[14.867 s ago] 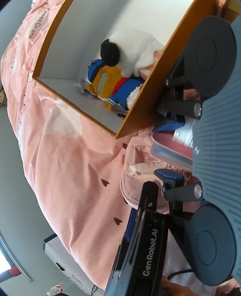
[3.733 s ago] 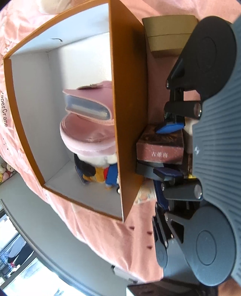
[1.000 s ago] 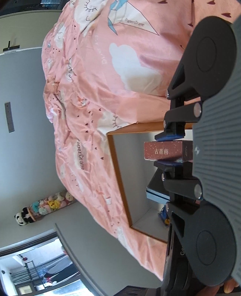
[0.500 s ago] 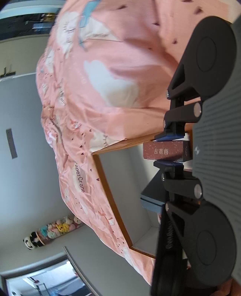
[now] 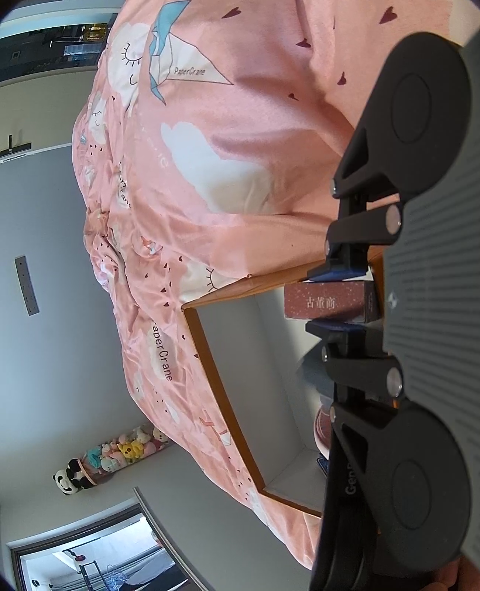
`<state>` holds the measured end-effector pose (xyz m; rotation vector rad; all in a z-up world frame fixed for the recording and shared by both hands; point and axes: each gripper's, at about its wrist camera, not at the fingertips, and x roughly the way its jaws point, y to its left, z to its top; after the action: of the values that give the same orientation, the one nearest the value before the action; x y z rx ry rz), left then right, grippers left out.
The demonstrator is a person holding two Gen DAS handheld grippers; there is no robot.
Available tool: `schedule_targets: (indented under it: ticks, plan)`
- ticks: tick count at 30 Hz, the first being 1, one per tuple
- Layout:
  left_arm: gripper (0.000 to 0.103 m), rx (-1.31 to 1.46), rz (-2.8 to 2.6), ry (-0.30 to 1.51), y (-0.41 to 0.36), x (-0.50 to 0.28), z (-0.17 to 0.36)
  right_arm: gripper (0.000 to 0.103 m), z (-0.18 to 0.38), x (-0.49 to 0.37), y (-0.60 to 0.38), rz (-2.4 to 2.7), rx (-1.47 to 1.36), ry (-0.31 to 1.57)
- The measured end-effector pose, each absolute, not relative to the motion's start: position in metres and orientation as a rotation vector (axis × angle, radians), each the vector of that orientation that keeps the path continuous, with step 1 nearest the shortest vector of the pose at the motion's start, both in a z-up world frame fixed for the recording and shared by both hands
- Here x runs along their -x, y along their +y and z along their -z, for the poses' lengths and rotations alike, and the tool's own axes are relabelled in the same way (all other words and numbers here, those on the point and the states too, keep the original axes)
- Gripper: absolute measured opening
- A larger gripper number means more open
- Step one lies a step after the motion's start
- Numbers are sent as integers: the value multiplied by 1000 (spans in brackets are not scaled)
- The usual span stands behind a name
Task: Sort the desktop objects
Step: 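Lower the black box into the orange box and open the left gripper, then lower the dark red box onto the black box and open the right gripper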
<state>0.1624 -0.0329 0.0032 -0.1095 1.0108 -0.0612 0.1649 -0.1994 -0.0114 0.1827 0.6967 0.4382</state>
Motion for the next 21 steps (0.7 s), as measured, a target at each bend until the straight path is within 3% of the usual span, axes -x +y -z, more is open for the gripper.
schedule_targets:
  ticks: [13, 21]
  plan:
    - [52, 202, 71, 876, -3, -141, -34, 24, 7, -166, -169, -438, 50, 670]
    - [52, 277, -26, 879, 39, -137, -29, 24, 17, -197, -173, -516, 5, 803]
